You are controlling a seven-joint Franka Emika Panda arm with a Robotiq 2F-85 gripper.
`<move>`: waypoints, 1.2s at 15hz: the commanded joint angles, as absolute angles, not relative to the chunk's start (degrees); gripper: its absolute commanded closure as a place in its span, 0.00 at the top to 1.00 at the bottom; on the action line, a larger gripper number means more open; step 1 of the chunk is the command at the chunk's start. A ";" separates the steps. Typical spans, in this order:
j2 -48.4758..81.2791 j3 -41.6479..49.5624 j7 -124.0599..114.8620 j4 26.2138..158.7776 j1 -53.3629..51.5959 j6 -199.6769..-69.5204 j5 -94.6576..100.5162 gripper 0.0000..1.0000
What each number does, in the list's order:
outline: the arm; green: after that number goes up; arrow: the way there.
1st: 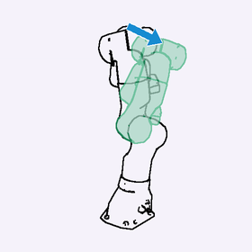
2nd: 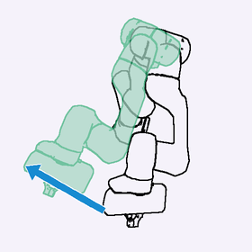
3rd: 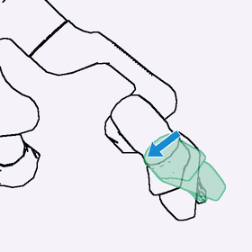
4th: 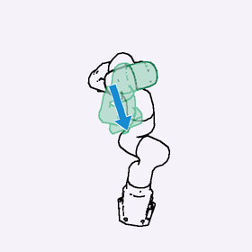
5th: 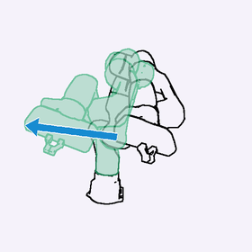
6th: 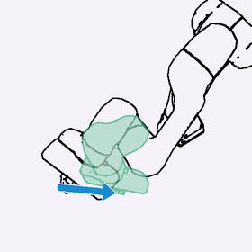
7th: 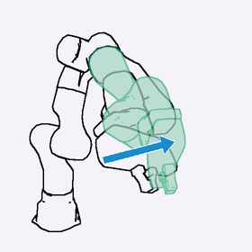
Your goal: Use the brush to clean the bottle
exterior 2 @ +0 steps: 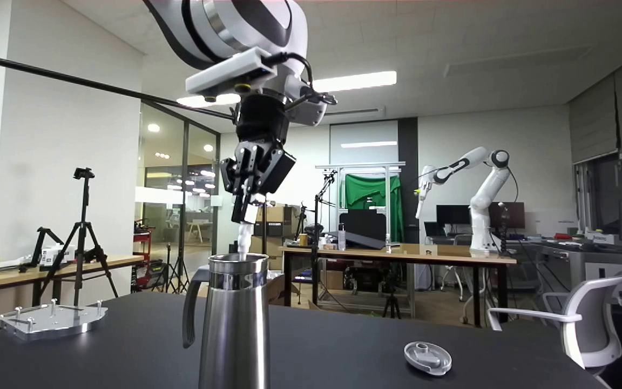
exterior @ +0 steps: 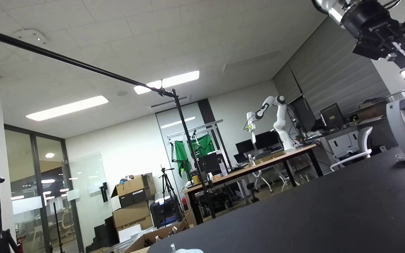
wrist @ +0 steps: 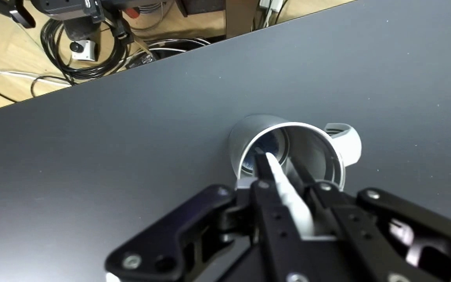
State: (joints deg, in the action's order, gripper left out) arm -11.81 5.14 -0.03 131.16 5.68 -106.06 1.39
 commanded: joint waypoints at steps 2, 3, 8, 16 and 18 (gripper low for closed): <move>-14.98 3.08 -1.48 124.48 4.66 -95.03 4.57 0.04; -15.75 2.75 -0.34 122.64 4.29 -91.73 4.70 0.04; -16.79 3.45 -0.53 121.42 4.52 -91.26 3.51 0.04; -7.23 5.63 -0.57 132.29 5.67 -107.48 1.12 0.04; -8.03 5.20 -0.65 130.28 5.36 -106.17 1.08 0.04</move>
State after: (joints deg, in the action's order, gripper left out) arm -9.36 5.39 0.15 129.80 5.67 -105.21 1.80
